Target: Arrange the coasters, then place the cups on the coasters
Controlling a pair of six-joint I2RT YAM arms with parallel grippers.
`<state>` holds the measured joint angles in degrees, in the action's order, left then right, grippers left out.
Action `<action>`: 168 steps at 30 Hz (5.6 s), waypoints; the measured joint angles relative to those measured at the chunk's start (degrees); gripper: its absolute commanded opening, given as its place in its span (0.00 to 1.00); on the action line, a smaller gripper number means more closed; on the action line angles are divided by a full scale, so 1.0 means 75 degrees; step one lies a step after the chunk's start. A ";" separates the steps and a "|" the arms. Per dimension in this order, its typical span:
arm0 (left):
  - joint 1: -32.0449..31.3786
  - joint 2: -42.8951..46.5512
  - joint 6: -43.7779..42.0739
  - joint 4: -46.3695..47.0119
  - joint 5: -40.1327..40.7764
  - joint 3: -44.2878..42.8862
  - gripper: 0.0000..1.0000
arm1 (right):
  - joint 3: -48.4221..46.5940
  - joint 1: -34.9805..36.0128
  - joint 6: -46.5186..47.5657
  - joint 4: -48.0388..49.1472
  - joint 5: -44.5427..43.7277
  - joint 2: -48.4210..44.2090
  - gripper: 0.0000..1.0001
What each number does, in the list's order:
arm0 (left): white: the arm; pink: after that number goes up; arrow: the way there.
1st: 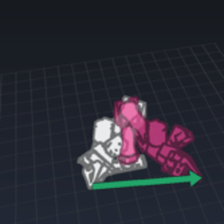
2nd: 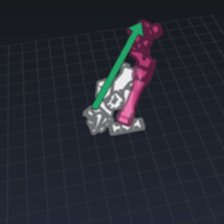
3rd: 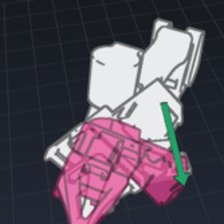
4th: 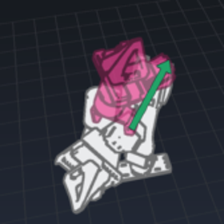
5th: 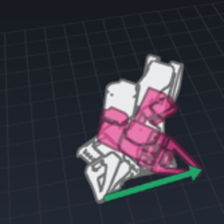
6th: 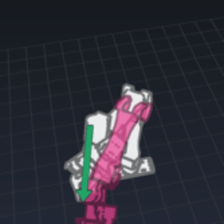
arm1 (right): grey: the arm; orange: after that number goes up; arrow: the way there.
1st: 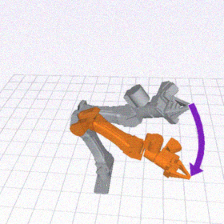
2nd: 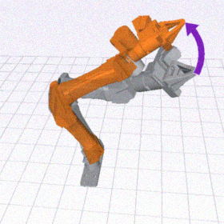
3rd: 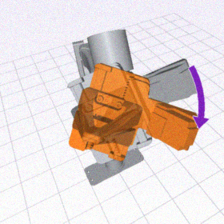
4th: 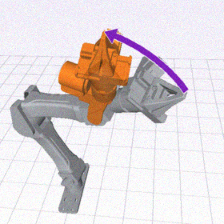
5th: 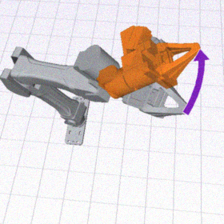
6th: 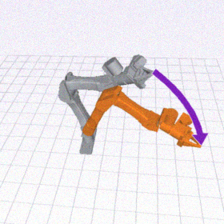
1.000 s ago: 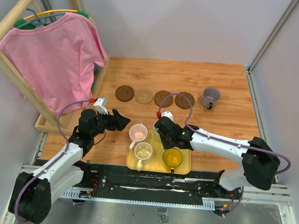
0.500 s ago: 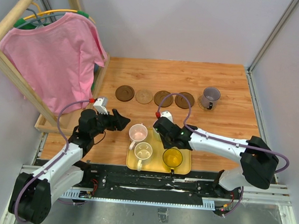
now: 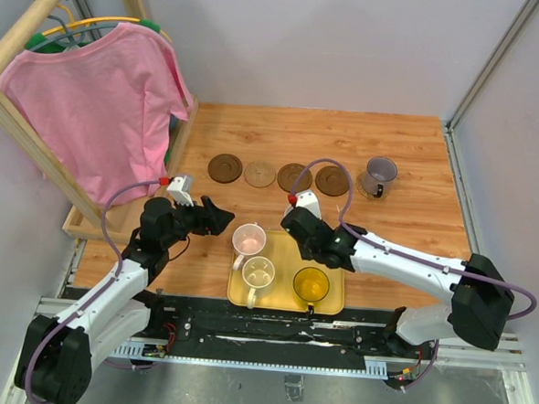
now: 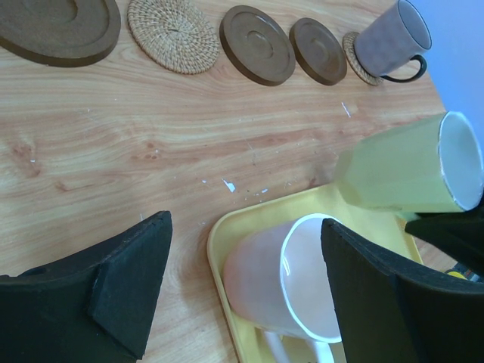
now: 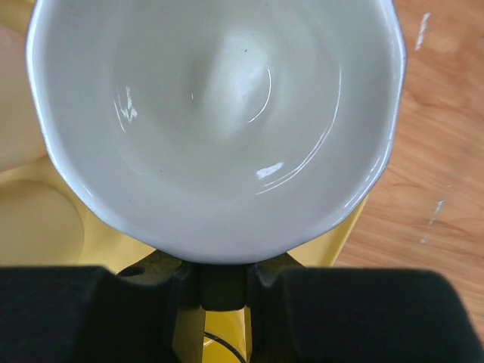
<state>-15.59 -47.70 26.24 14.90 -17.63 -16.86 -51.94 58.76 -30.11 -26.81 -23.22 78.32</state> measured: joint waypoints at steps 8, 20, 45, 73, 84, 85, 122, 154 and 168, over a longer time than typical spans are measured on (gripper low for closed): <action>0.0000 -0.0061 -0.0006 0.0000 0.0015 -0.0006 0.83 | -0.0740 -0.0475 0.0586 -0.0067 -0.0621 0.0067 0.01; 0.0000 -0.0676 -0.0154 -0.0152 0.0408 -0.0877 0.84 | -0.2463 -0.2984 0.1169 -0.0236 -0.0070 0.1533 0.01; -0.0003 -0.2261 -0.0364 -0.0108 0.0487 -0.1751 0.84 | -0.3765 -0.4438 0.1204 -0.0236 0.1332 0.3404 0.01; -0.0003 -0.2594 -0.0361 0.0029 0.0399 -0.1862 0.84 | -0.3821 -0.4707 0.0962 -0.0082 0.1696 0.3853 0.41; -0.0003 -0.2611 -0.0356 0.0061 0.0329 -0.1862 0.84 | -0.3966 -0.4707 0.0836 -0.0204 0.1705 0.3864 0.55; -0.0003 -0.2611 -0.0356 0.0061 0.0323 -0.1862 0.84 | -0.3966 -0.4704 0.0833 -0.0210 0.1705 0.3864 0.57; -0.0003 -0.1055 -0.0175 -0.0306 -0.0003 -0.1276 0.93 | 0.0277 -0.0906 -0.0493 -0.1513 0.0959 -0.2643 0.99; -0.0405 0.0364 0.0111 -0.0997 0.0114 -0.0606 0.94 | 0.0918 0.3112 -0.3494 -0.2984 0.0047 -0.1486 0.99; -0.0428 0.0361 0.0248 -0.0845 0.0055 -0.0376 0.94 | 0.1399 0.3159 -0.4199 -0.3241 0.0023 -0.1784 0.56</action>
<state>-18.81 -44.99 28.10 8.56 -17.21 -19.68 -41.45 82.46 -61.60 -51.11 -23.05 64.95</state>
